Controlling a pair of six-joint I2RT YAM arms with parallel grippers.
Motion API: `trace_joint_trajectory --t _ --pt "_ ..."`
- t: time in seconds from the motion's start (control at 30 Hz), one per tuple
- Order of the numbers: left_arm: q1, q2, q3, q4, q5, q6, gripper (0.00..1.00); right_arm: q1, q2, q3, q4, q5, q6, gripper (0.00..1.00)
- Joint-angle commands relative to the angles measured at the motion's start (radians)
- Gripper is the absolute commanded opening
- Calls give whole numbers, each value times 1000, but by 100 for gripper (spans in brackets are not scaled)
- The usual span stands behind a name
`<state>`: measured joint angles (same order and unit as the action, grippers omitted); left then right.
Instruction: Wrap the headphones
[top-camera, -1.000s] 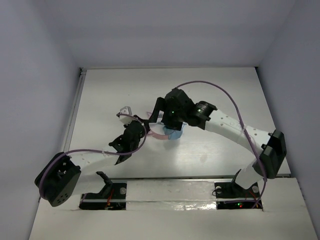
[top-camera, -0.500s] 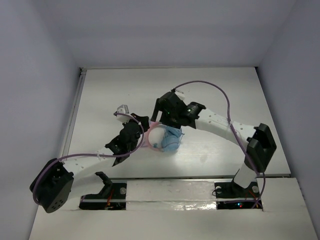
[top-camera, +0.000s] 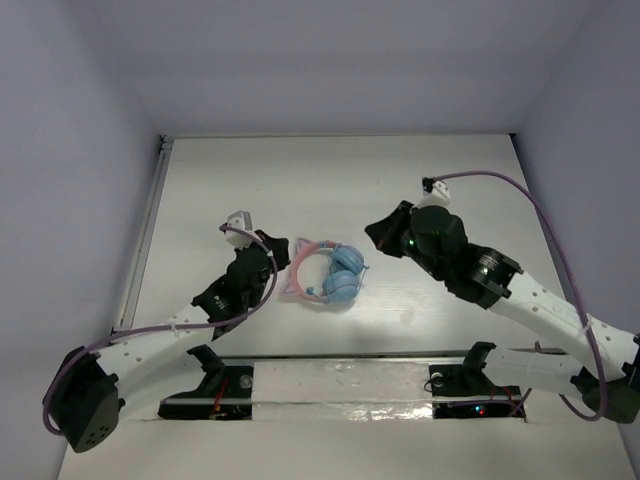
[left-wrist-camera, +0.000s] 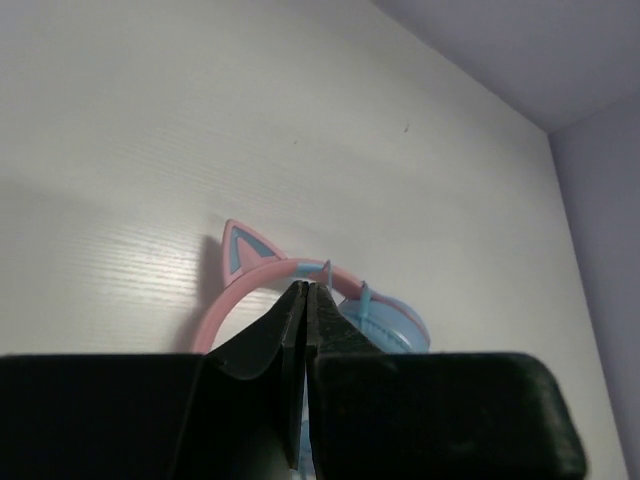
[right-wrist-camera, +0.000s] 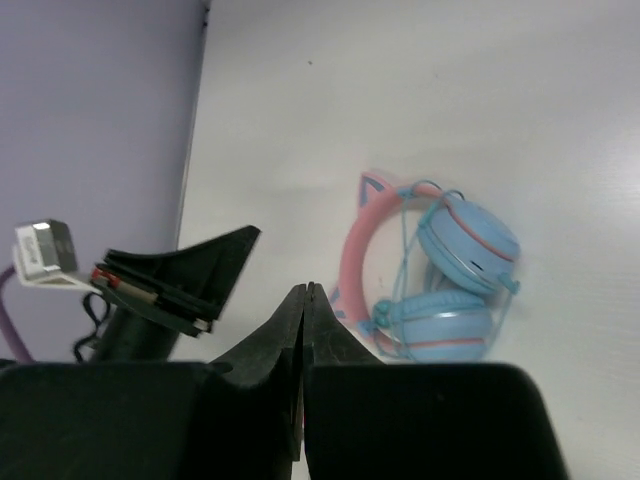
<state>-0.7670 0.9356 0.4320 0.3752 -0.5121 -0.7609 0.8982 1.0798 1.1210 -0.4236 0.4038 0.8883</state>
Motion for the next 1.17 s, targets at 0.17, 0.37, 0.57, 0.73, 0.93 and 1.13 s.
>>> trace_joint_trajectory --t 0.17,0.37,0.57,0.73,0.93,1.13 --pt "-6 -354 39 -333 37 84 0 5 -291 -395 101 -112 -31 0" --pt "-6 -481 154 -487 37 86 28 5 -351 -440 114 -67 -51 12" --pt "-6 -529 322 -567 5 153 57 5 -467 -302 2 160 -124 65" --pt "-6 -518 445 -569 -35 241 74 5 -645 -265 40 305 -204 100" --pt "-6 -500 475 -509 -25 290 76 5 -764 -312 101 308 -252 100" --pt "-6 -460 475 -484 -9 293 75 5 -761 -291 111 300 -265 100"
